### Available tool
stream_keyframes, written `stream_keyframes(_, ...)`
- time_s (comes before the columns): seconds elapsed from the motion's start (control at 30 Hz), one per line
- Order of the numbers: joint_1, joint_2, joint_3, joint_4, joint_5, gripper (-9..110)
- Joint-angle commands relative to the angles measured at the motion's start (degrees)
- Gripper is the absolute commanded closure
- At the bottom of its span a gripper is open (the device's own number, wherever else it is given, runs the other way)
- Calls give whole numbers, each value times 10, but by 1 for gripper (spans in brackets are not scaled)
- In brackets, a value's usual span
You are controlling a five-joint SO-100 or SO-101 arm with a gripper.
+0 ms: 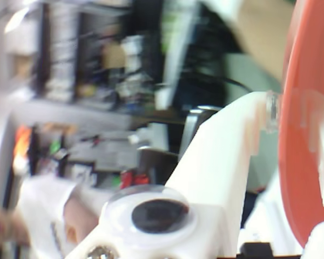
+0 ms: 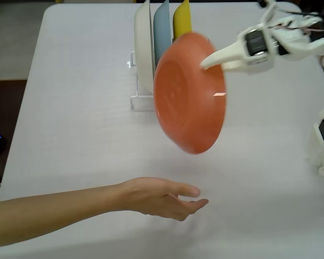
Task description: Can you put the plate away?
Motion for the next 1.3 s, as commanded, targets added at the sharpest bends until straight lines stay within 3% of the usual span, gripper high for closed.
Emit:
stream_keyframes(0.0, 1, 151, 80, -73, -61, 102)
stream_keyframes(0.23, 38, 263, 188, -171, -178, 102)
stream_keyframes(0.73, 160, 330, 293, -275, -340, 102)
stream_keyframes(1.27, 339, 284, 294, -185, -250, 102)
